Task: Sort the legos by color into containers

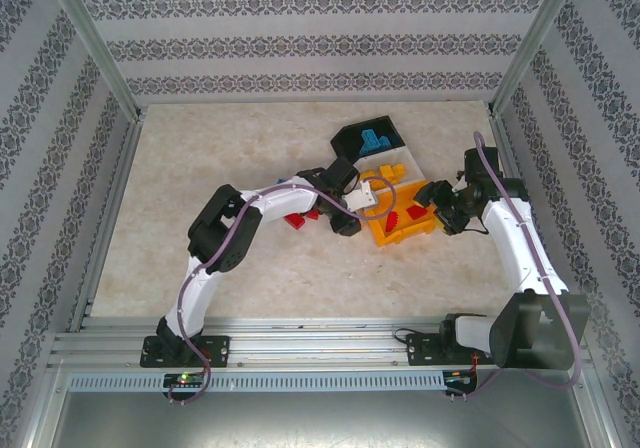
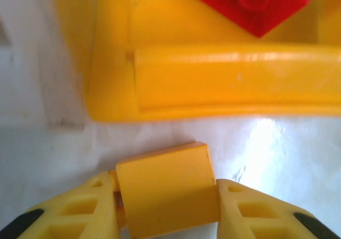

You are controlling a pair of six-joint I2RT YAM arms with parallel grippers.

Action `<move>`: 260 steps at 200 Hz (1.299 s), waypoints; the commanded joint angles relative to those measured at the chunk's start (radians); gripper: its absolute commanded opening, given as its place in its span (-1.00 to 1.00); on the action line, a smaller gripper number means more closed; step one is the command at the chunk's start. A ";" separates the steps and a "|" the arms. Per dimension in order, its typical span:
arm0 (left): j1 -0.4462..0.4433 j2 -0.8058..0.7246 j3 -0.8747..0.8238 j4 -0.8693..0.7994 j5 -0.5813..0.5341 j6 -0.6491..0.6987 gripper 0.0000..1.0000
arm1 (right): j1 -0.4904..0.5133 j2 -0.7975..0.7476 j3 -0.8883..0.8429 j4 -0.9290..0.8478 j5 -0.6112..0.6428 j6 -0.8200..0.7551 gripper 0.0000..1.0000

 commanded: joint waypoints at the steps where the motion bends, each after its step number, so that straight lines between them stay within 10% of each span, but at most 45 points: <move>1: 0.036 -0.072 -0.047 -0.049 0.001 -0.045 -0.24 | -0.007 -0.007 -0.017 0.010 -0.016 0.018 0.31; 60: 0.080 -0.166 -0.034 -0.002 0.026 -0.126 -0.22 | -0.004 -0.012 -0.044 0.037 -0.024 0.036 0.32; 127: 0.080 0.057 0.391 -0.002 0.086 -0.240 -0.17 | -0.005 0.001 -0.012 0.013 -0.025 0.011 0.32; 221: 0.074 0.212 0.624 -0.009 0.082 -0.303 0.99 | -0.003 0.005 -0.021 0.009 -0.019 -0.027 0.31; 260: 0.085 0.070 0.468 0.026 0.020 -0.285 1.00 | 0.067 0.045 0.016 0.027 -0.009 -0.027 0.31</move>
